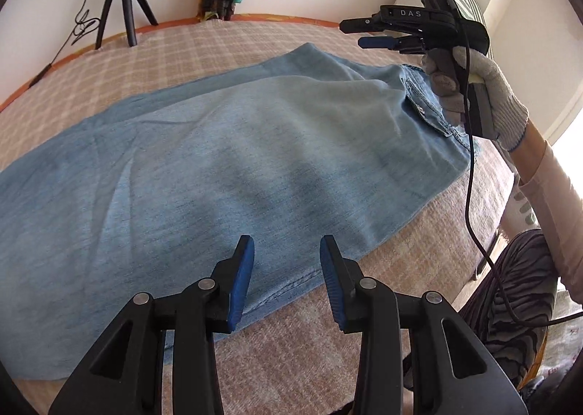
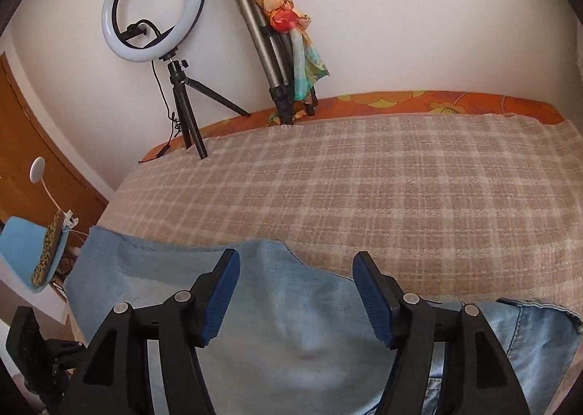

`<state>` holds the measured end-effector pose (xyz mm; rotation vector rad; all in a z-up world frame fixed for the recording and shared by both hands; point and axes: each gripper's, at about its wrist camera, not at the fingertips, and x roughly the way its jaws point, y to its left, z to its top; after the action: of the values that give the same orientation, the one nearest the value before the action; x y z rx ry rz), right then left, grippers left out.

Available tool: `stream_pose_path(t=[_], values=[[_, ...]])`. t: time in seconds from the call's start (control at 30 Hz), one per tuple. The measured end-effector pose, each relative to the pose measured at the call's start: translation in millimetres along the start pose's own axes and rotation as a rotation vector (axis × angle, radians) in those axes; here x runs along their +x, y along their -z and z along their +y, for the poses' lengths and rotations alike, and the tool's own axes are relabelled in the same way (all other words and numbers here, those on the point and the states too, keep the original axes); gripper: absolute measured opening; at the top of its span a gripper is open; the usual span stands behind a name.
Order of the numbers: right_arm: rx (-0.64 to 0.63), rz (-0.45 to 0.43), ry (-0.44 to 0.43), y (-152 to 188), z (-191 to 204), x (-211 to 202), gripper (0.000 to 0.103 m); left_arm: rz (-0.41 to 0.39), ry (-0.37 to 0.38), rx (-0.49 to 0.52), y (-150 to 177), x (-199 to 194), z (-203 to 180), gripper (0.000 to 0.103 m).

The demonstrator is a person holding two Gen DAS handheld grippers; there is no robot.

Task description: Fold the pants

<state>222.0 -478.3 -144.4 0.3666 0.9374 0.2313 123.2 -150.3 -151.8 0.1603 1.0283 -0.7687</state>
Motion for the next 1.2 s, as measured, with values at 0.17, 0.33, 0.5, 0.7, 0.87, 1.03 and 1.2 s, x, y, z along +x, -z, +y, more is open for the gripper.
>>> stream_pose_path(t=[0.17, 0.33, 0.5, 0.7, 0.87, 1.03, 1.2], values=[[0.082, 0.081, -0.083, -6, -10, 31, 0.071, 0.022, 0.037, -0.04, 7, 4, 15, 0.036], [0.035, 0.126, -0.086, -4, -1, 40, 0.07, 0.024, 0.052, -0.033, 8, 2, 17, 0.036], [0.046, 0.104, -0.079, -1, -4, 43, 0.024, 0.028, 0.061, -0.046, 8, 2, 18, 0.036], [-0.06, -0.085, 0.122, -17, 24, 15, 0.0, 0.023, 0.063, -0.046, 7, 2, 19, 0.036], [0.0, -0.034, 0.131, -25, 7, 28, 0.002, 0.018, 0.061, -0.033, 9, 2, 18, 0.036], [-0.008, -0.047, 0.085, -24, 6, 7, 0.039, 0.019, 0.062, -0.036, 12, 0, 18, 0.036], [0.034, -0.08, 0.17, -18, -27, -32, 0.041, 0.02, 0.065, -0.032, 13, 2, 19, 0.036]])
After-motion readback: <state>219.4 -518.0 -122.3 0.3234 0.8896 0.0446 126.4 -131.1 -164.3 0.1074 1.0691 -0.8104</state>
